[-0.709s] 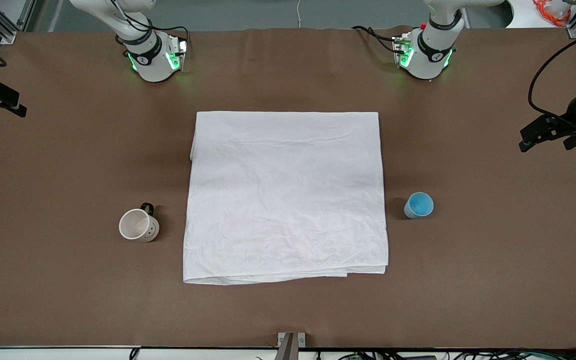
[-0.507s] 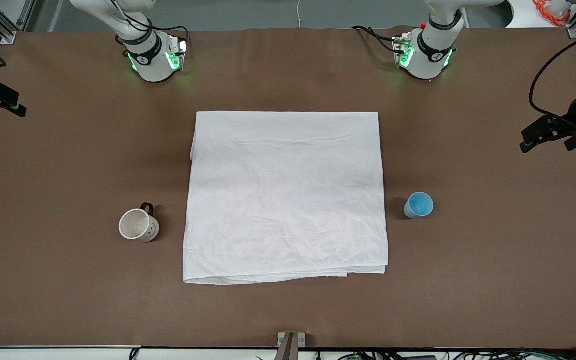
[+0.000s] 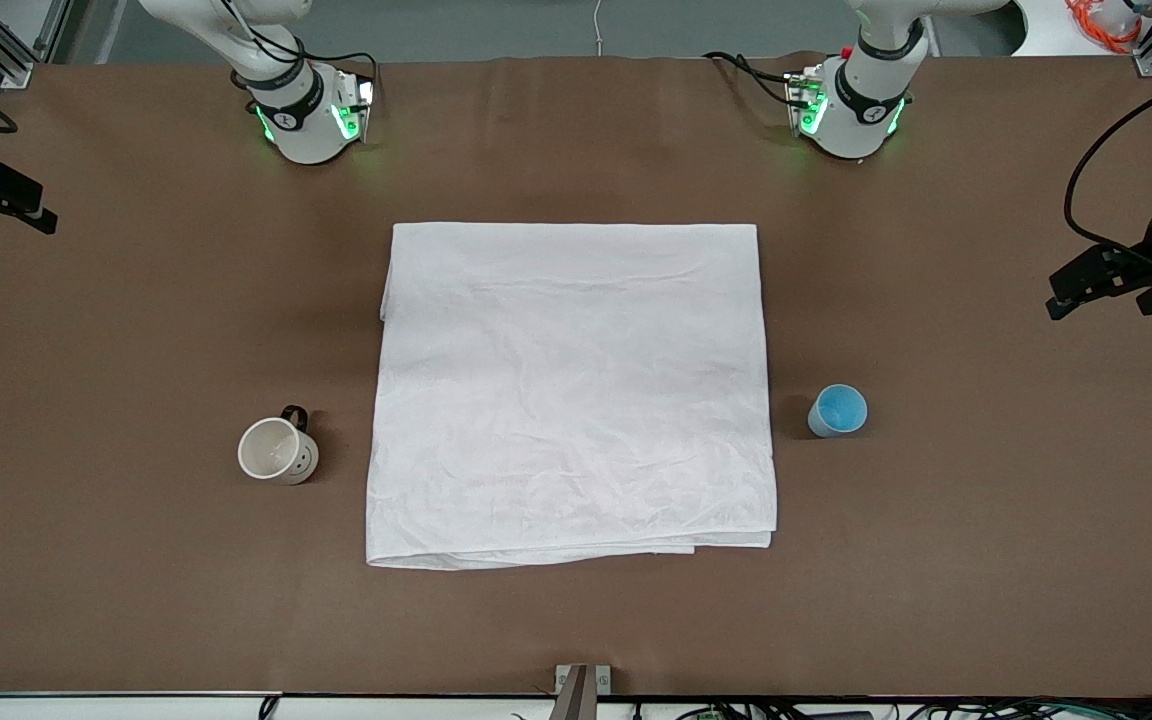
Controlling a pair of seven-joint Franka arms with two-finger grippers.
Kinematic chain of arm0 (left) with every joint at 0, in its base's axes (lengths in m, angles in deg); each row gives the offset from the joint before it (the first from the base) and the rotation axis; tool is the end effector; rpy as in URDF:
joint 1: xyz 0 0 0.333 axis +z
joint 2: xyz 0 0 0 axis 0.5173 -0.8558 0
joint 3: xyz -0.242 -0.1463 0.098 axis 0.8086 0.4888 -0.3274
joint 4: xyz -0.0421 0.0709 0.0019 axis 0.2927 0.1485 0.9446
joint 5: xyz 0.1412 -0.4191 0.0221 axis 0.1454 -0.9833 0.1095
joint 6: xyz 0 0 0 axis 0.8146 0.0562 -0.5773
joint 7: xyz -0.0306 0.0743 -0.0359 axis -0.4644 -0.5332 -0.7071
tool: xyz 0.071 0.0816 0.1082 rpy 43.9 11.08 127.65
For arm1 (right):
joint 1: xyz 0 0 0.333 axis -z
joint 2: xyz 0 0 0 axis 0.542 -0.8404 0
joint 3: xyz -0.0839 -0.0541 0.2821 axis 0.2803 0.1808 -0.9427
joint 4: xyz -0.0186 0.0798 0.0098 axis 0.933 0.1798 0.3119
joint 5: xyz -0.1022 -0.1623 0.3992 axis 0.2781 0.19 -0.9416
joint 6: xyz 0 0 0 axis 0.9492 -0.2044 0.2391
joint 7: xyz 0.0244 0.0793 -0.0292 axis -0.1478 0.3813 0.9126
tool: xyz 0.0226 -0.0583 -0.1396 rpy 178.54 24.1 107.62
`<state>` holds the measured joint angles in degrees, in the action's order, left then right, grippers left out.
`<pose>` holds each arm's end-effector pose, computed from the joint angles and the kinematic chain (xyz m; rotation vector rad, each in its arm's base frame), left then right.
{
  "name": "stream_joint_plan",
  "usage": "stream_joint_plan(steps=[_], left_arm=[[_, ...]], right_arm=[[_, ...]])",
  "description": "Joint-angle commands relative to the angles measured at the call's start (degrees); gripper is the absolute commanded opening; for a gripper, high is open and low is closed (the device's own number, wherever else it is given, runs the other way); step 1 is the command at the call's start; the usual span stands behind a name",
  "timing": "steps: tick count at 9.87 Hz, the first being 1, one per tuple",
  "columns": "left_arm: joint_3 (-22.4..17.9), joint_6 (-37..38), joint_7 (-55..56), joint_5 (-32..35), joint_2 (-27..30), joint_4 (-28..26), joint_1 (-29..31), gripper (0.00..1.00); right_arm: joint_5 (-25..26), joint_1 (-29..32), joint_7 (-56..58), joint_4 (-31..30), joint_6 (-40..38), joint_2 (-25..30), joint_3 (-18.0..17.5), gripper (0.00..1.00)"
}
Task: Place blue cup into white mug on cloth
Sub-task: 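Move the left gripper out toward the blue cup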
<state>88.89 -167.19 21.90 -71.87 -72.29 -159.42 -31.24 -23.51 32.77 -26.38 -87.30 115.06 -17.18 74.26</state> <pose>0.6313 -0.0023 0.5351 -3.1270 -0.0531 -0.1411 0.5720 -0.0480 0.6014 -3.1144 -0.0354 0.0922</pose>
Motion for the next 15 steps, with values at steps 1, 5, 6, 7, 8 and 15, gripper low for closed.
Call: stream_joint_plan(steps=[1,5,6,7,8,15], left_arm=[[-0.5,2.0,-0.1,-0.1,-0.7,1.8,-0.1,1.0],[-0.4,3.0,0.0,-0.4,-2.7,1.9,-0.4,1.0],[-0.4,3.0,-0.7,-0.6,-4.9,2.1,-0.3,1.0],[-0.4,2.8,-0.8,-0.6,-6.0,2.6,-0.3,1.0],[-0.3,2.8,-0.9,-0.5,-7.4,3.4,-0.9,1.0],[3.0,-0.8,-0.7,-2.9,-17.4,5.0,-2.3,1.0]], right_arm=[[0.5,0.2,-0.8,1.0,-0.2,-0.6,-0.1,1.0],[0.5,-0.2,-0.8,1.1,-0.5,-0.5,-0.1,1.0],[0.5,0.0,-0.8,1.1,-0.1,-0.6,-0.1,1.0],[0.5,0.0,-0.8,1.1,0.0,-1.1,-0.1,1.0],[0.6,0.0,-0.7,1.7,-0.1,-1.2,-0.1,1.0],[0.3,-1.4,-0.3,1.9,0.1,-1.3,-0.1,1.0]])
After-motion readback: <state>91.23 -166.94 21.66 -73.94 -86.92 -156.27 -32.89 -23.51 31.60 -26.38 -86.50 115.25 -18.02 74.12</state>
